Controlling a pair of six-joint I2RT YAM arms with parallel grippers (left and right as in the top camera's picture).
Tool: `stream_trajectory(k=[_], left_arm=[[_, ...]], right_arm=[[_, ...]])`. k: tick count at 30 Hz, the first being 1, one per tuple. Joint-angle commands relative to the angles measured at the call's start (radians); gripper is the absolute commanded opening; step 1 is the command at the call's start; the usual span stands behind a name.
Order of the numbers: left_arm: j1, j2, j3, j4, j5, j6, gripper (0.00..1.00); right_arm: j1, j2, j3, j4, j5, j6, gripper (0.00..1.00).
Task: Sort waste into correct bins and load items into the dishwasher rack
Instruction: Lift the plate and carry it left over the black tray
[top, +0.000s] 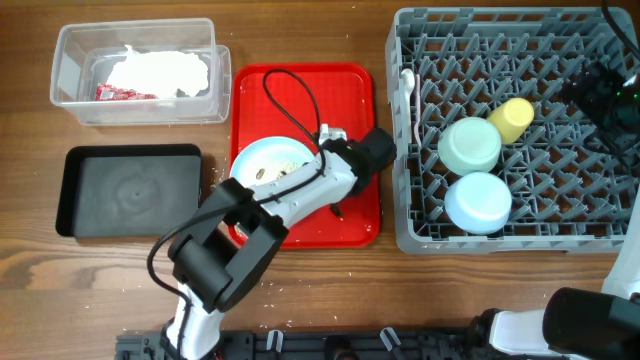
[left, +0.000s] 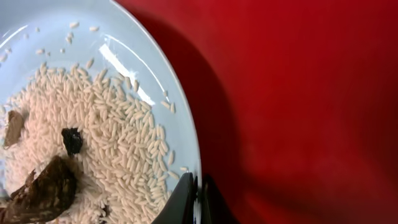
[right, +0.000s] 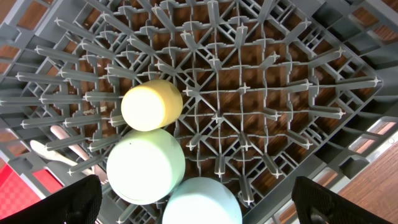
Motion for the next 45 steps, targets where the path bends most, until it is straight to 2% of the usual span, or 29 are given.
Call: stream_trajectory(k=[1, 9, 18, 33, 42, 45], left_arm=[[-0.016, 0.011, 0.039, -0.035, -0.035, -0.006, 0.04], [-0.016, 0.001, 0.047, -0.101, -0.035, -0.007, 0.04], [-0.016, -0.113, 0.047, -0.171, -0.027, -0.014, 0.04], [-0.009, -0.154, 0.047, -0.261, -0.033, -0.010, 0.04], [0.096, -0.202, 0.047, -0.383, -0.078, 0.026, 0.04], [0.151, -0.240, 0.047, -0.375, -0.080, 0.085, 0.04]], right_arm=[[-0.001, -0.002, -0.005, 0.002, -0.013, -0.010, 1.00], [-0.001, -0.002, -0.005, 0.002, -0.013, -0.010, 1.00], [-0.001, -0.002, -0.005, 0.002, -0.013, -0.010, 1.00], [-0.001, -0.002, -0.005, 0.003, -0.013, -0.010, 1.00], [-0.001, -0.002, -0.005, 0.003, -0.013, -0.010, 1.00], [-0.001, -0.002, -0.005, 0.003, -0.013, -0.010, 1.00]])
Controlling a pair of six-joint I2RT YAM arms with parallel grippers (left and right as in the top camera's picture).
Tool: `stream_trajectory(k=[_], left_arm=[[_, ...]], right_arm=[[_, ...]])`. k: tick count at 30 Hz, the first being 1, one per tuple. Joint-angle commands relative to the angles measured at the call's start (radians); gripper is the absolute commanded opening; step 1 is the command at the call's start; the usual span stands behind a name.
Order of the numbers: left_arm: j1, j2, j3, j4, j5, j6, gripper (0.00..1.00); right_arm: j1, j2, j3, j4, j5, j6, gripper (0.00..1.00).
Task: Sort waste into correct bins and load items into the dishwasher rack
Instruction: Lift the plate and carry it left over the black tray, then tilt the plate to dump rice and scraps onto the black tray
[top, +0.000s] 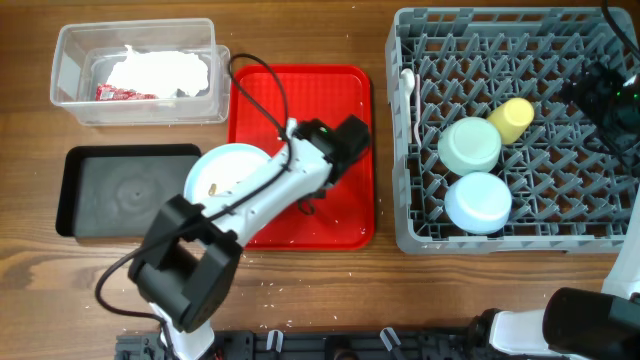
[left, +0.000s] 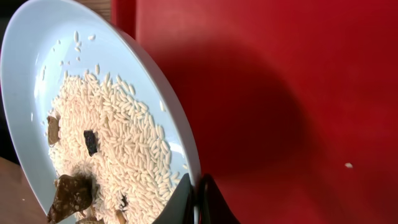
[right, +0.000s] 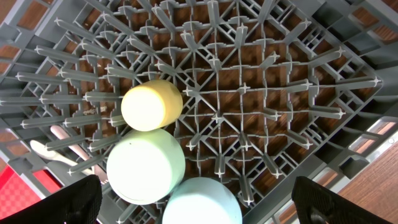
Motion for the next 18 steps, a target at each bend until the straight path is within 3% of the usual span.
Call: stream_trajectory(k=[1, 12, 18], left_arm=[[0.079, -0.089, 0.013, 0.012, -0.050, 0.085, 0.04], [0.419, -0.136, 0.013, 0.178, 0.080, 0.284, 0.04], [0.549, -0.136, 0.013, 0.235, 0.126, 0.290, 0.04]], right_arm=[[-0.001, -0.002, -0.005, 0.002, -0.013, -0.010, 1.00], [-0.001, -0.002, -0.005, 0.002, -0.013, -0.010, 1.00], [-0.001, -0.002, -0.005, 0.003, -0.013, -0.011, 1.00]])
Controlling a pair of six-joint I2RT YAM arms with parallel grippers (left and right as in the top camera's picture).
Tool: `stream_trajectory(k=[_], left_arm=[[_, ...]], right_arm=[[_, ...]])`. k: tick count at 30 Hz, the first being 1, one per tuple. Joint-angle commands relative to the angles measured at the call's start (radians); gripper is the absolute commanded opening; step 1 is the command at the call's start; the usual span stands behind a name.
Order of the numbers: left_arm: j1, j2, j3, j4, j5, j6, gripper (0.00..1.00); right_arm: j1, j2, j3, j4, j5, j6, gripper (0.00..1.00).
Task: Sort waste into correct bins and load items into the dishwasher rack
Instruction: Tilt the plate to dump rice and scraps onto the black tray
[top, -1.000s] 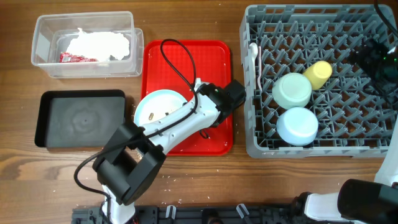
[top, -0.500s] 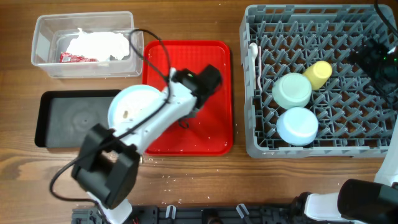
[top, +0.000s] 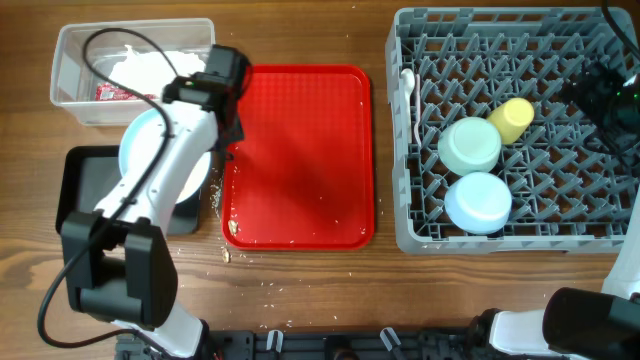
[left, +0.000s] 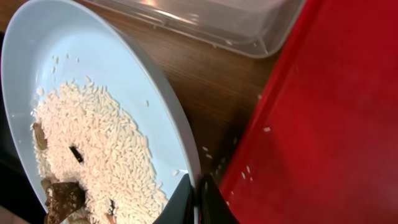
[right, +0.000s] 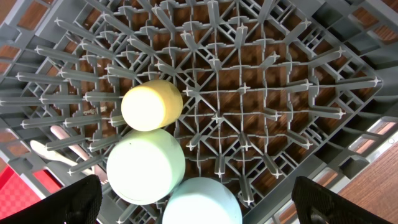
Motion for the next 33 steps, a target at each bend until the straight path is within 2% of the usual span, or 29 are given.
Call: stream_trajectory(k=[1, 8, 15, 29, 33], left_arm=[[0.078, -0.027, 0.013, 0.030, 0.063, 0.031, 0.04], [0.223, -0.091, 0.013, 0.069, 0.299, 0.031, 0.04], [0.323, -0.218, 0.012, 0.077, 0.463, 0.031, 0.04], [0.549, -0.220, -0.003, 0.041, 0.813, 0.027, 0.04], [0.628, -0.220, -0.022, 0.043, 0.859, 0.027, 0.04]], right_arm=[[-0.001, -0.002, -0.005, 0.003, -0.013, -0.010, 1.00], [-0.001, -0.002, -0.005, 0.003, -0.013, -0.010, 1.00], [-0.001, -0.002, -0.005, 0.003, -0.013, -0.010, 1.00], [-0.001, -0.002, -0.005, 0.003, -0.013, -0.010, 1.00], [-0.001, -0.002, -0.005, 0.003, -0.013, -0.010, 1.00]])
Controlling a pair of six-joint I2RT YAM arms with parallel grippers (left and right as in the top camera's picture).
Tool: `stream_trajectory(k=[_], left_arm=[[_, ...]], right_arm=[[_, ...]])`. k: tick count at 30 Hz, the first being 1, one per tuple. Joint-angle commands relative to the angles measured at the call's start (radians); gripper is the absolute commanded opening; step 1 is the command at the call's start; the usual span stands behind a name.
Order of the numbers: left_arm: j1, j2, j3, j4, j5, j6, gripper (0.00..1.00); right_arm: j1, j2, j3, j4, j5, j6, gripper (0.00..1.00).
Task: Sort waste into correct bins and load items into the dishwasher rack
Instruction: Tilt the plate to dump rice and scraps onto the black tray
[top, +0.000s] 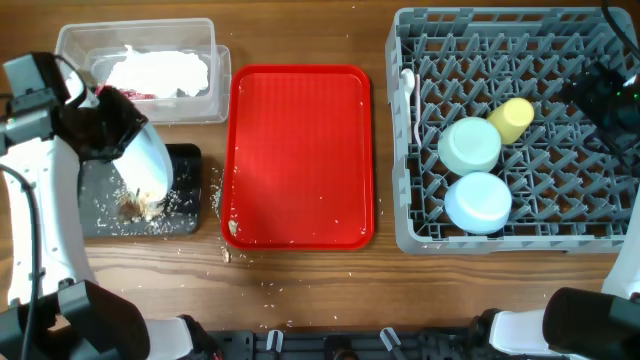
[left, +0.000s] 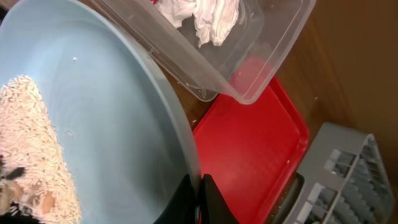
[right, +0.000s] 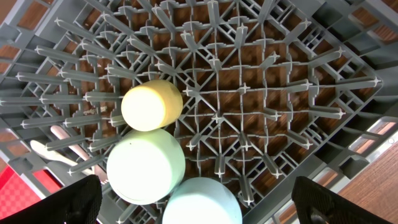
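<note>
My left gripper (left: 198, 200) is shut on the rim of a light blue plate (left: 106, 118). In the overhead view the plate (top: 147, 165) is tipped steeply over the black tray (top: 192, 158). Rice (left: 28, 137) clings to the plate's low side. Rice and brown scraps (top: 135, 207) lie on the tray below it. My right gripper (right: 196, 202) hangs open above the grey dishwasher rack (top: 560, 30), which holds a yellow cup (top: 512, 118), a green bowl (top: 470, 145) and a light blue bowl (top: 478, 202).
A clear bin (top: 70, 50) with white tissue and a red wrapper stands behind the black tray. The red tray (top: 300, 150) lies in the middle with a few grains on it. A white spoon (top: 410, 100) sits at the rack's left edge.
The left arm has swung further left and the plate has gone from nearly level to steeply tipped. Rice and scraps now lie on the black tray. The right arm is unchanged.
The plate of rice first sat on the red tray with my left gripper shut on its rim. Then it was at the tray's left edge, then beside the clear bin over the black tray. Now it is tipped and food lies on the black tray.
</note>
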Motion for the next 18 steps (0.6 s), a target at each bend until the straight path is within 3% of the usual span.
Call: stream_trajectory(k=[1, 7, 18], left_arm=[[0.068, -0.010, -0.018, 0.000, 0.094, 0.020, 0.04], [0.150, -0.009, -0.044, 0.020, 0.184, 0.019, 0.04], [0.183, -0.009, -0.045, 0.011, 0.258, 0.019, 0.04]], right_arm=[[-0.001, -0.002, -0.005, 0.003, -0.013, -0.010, 1.00], [-0.001, -0.002, -0.005, 0.003, -0.013, -0.011, 1.00], [-0.001, -0.002, -0.005, 0.003, -0.013, -0.011, 1.00]])
